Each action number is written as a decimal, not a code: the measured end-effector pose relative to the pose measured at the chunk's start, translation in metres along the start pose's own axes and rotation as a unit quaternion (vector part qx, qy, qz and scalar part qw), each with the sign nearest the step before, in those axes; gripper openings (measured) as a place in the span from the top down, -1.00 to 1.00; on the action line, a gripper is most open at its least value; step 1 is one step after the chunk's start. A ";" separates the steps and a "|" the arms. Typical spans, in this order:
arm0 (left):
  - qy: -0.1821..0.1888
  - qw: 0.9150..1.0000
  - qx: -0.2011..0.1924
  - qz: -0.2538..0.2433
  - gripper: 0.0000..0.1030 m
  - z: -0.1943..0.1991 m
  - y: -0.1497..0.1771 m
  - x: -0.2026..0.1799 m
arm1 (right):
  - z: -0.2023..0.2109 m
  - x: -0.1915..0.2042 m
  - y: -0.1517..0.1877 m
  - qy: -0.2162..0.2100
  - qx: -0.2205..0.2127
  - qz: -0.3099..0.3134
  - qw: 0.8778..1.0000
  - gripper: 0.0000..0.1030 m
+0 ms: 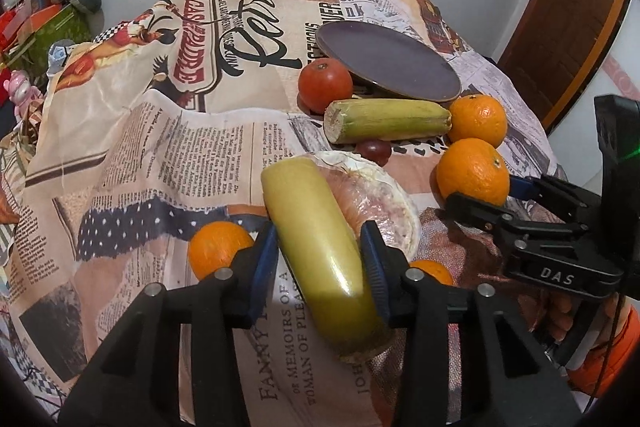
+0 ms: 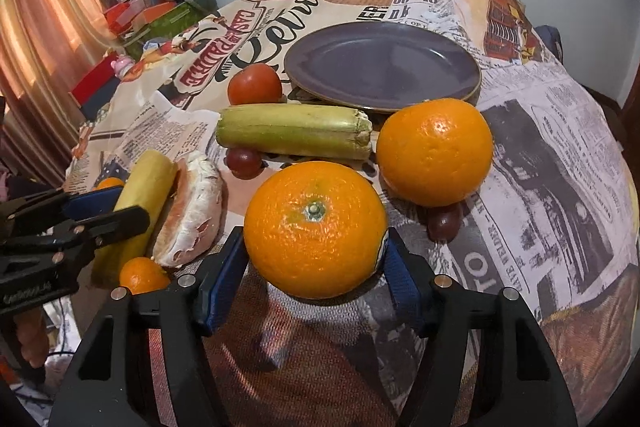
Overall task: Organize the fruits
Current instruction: 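Grasp the yellow peeled fruit with the left gripper while the right gripper grasps a large orange, then lift the yellow fruit with the left gripper while the right gripper lifts the orange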
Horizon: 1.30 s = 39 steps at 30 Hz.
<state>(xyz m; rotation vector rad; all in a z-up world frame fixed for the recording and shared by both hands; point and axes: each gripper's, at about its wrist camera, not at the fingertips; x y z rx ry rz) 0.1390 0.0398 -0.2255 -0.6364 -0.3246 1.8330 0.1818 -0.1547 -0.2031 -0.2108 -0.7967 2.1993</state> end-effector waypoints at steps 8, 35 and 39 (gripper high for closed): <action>0.011 1.000 0.010 -0.020 0.28 0.014 0.015 0.002 | 0.018 0.002 0.015 0.003 0.002 -0.014 1.000 -0.21; -0.015 0.999 0.004 -0.035 0.27 -0.001 -0.009 -0.013 | 0.039 -0.003 0.019 0.011 -0.019 -0.027 0.999 -0.21; 0.000 0.999 -0.023 -0.040 0.28 0.024 -0.015 -0.019 | 0.058 -0.003 0.010 0.027 -0.045 -0.023 0.998 -0.21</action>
Point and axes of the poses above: each gripper's, at about its wrist camera, not at the fingertips, and z roughly against the way its jaws point, x to its left, y to its underside, and after that the axes turned 14 degrees about z, right-handed
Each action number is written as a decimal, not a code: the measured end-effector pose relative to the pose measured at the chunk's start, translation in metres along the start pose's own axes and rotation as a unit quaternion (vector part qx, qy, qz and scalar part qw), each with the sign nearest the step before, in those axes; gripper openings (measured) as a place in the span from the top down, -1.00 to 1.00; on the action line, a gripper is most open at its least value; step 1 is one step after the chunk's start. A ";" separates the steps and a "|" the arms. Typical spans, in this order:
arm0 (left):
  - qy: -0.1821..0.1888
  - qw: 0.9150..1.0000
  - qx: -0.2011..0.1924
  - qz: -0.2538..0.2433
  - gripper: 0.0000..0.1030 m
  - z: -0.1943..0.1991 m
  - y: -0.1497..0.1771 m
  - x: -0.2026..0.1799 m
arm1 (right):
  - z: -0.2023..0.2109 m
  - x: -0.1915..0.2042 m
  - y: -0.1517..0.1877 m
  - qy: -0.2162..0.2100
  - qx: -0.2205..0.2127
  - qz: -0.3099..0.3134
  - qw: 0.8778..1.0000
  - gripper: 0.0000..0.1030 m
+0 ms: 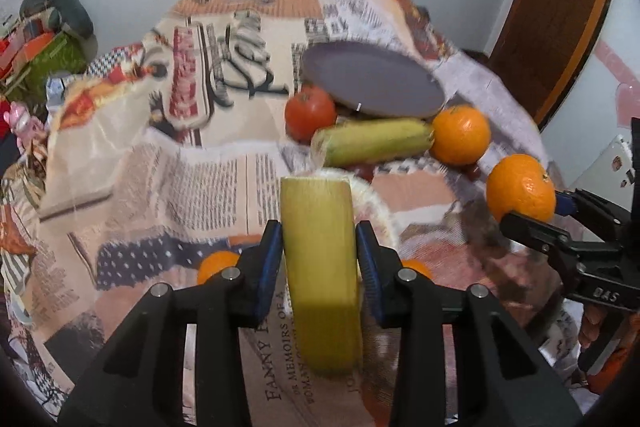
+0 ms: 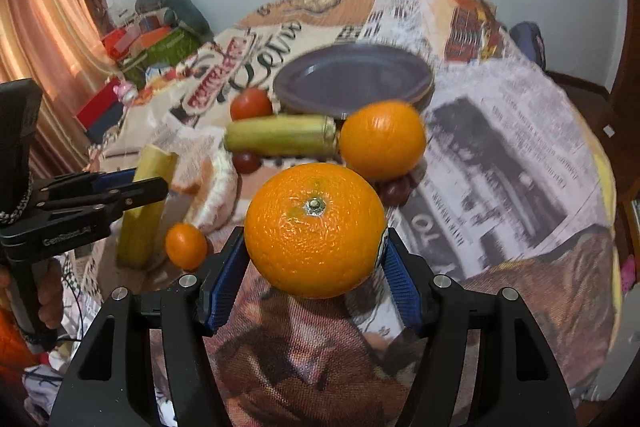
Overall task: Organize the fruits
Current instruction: 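Lift the yellow fruit with the left gripper while the right gripper lifts the orange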
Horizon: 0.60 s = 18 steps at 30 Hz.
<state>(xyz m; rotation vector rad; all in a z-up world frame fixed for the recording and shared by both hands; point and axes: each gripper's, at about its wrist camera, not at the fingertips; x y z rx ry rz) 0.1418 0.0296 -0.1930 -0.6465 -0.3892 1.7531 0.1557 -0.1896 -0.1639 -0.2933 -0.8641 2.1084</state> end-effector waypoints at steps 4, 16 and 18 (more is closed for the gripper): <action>0.019 0.999 -0.036 -0.008 0.31 0.028 -0.009 -0.009 | 0.015 -0.003 -0.011 0.013 -0.025 0.000 1.000 -0.21; 0.051 0.996 -0.076 -0.012 0.32 0.042 -0.042 -0.030 | 0.032 -0.019 -0.031 0.043 -0.057 -0.005 0.997 -0.21; 0.056 0.995 -0.081 -0.014 0.32 0.043 -0.049 -0.033 | 0.034 -0.022 -0.036 0.048 -0.063 -0.001 0.997 -0.21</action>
Point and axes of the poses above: each gripper's, at about its wrist camera, not at the fingertips, and z roughly against the way its jaws point, x to its left, y to its underside, and after that the axes turned 14 degrees about z, right-handed
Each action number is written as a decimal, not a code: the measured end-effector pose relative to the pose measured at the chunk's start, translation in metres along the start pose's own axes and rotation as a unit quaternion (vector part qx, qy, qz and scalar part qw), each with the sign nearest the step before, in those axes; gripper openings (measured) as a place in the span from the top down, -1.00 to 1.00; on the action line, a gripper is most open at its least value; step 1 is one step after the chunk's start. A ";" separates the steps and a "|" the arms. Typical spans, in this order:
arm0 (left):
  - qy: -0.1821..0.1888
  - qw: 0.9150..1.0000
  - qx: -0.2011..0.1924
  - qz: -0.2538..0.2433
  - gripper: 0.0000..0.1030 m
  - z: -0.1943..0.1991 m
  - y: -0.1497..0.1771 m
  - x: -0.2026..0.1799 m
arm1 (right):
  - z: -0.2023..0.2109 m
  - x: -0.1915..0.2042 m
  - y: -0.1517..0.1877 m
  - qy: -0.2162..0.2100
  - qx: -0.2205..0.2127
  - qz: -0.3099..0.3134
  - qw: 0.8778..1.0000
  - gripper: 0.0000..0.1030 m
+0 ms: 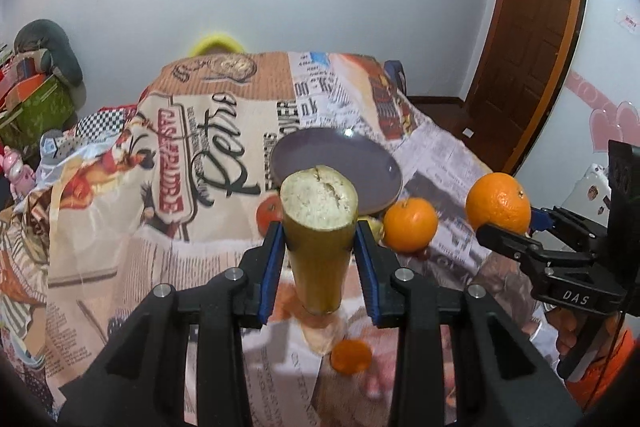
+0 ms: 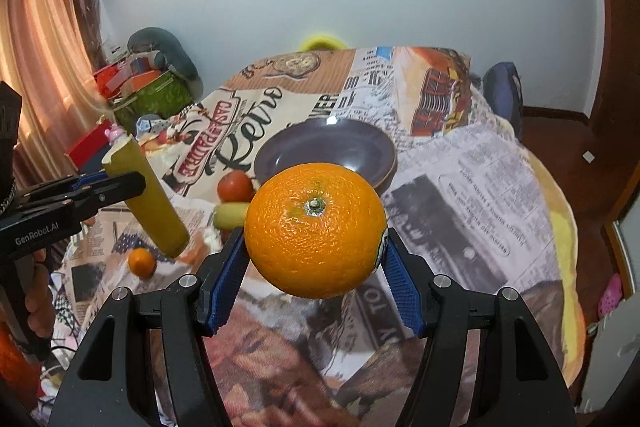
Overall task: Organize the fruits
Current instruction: 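Lift the yellow fruit with the left gripper while the right gripper lifts the orange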
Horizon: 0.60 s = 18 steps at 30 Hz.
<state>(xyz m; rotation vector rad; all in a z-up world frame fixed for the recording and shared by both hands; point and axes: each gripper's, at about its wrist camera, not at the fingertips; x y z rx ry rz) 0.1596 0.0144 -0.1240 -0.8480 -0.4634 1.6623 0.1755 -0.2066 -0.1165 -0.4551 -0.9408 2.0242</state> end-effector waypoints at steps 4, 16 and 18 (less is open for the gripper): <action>0.011 1.000 -0.009 -0.003 0.32 -0.003 -0.013 -0.007 | -0.002 -0.008 -0.009 0.007 -0.010 0.003 1.000 -0.21; 0.015 1.000 -0.022 -0.010 0.32 -0.040 -0.045 -0.025 | -0.022 -0.025 -0.036 0.019 -0.029 0.011 0.999 -0.21; 0.015 1.000 -0.021 -0.011 0.32 -0.049 -0.050 -0.027 | -0.027 -0.028 -0.041 0.022 -0.031 0.014 0.999 -0.21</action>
Point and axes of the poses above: each gripper's, at about its wrist camera, not at the fingertips, and z roughly against the way its jaws point, x to its left, y to its underside, and after that the axes turned 14 degrees about z, right-handed
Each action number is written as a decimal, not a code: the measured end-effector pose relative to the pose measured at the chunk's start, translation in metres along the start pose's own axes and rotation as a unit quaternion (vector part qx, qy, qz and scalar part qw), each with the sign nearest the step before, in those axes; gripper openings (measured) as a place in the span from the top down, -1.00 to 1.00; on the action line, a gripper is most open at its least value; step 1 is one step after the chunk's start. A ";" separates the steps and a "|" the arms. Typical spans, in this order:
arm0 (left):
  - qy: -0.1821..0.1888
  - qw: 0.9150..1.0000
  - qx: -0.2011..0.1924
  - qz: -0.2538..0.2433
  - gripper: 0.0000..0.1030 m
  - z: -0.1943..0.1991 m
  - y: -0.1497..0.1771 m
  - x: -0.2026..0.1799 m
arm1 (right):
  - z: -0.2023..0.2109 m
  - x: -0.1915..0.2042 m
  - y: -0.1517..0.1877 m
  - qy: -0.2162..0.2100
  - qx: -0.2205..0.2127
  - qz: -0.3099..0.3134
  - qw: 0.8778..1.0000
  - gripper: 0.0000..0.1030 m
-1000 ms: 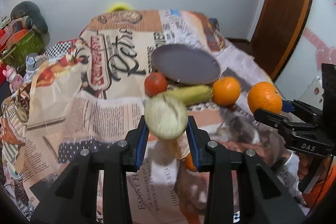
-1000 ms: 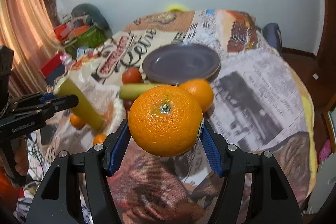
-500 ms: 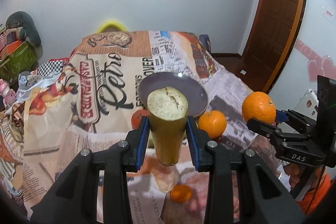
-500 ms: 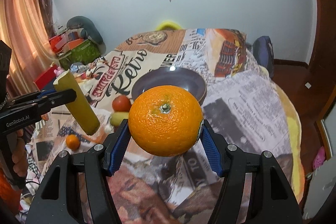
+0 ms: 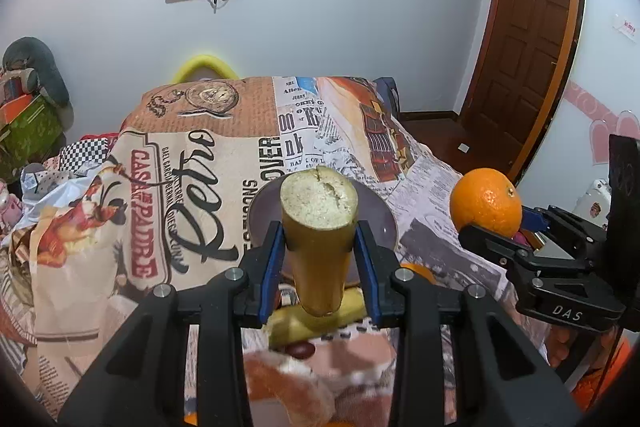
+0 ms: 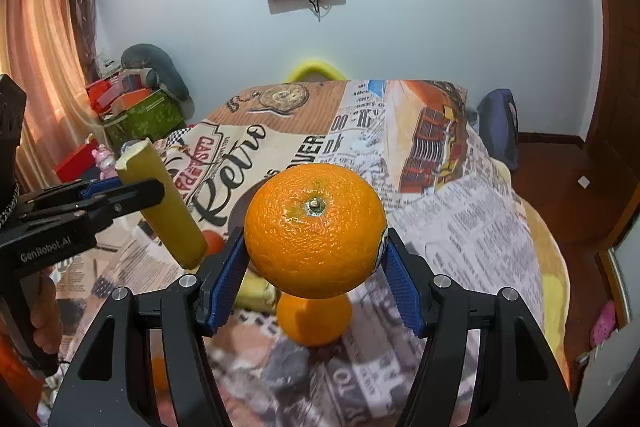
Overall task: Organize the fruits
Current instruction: 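Lift the yellow fruit with the left gripper while the right gripper lifts the orange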
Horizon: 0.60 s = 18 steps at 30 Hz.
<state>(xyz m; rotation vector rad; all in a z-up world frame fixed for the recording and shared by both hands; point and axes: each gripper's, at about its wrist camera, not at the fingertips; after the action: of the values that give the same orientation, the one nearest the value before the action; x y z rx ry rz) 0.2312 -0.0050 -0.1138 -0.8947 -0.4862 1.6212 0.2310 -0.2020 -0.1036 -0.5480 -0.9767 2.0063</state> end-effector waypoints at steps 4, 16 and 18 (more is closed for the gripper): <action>0.001 1.000 0.005 -0.006 0.32 -0.018 -0.009 -0.003 | -0.015 -0.008 -0.008 0.008 0.001 0.006 1.000 -0.21; 0.009 0.999 0.053 -0.010 0.32 -0.072 -0.016 0.000 | -0.075 -0.026 -0.014 0.000 0.046 0.015 0.999 -0.21; 0.016 0.998 0.063 -0.004 0.32 -0.080 -0.018 0.003 | -0.088 -0.028 -0.012 -0.002 0.057 0.018 0.998 -0.21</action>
<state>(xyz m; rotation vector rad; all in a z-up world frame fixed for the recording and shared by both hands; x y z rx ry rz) 0.3042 -0.0094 -0.1514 -0.8219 -0.3602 1.6095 0.3109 -0.1816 -0.1459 -0.5037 -0.8544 2.0804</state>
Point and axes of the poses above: each gripper's, at about its wrist camera, not at the fingertips, and z roughly against the way its jaws point, x to its left, y to its underside, and after that the axes turned 14 degrees about z, right-handed
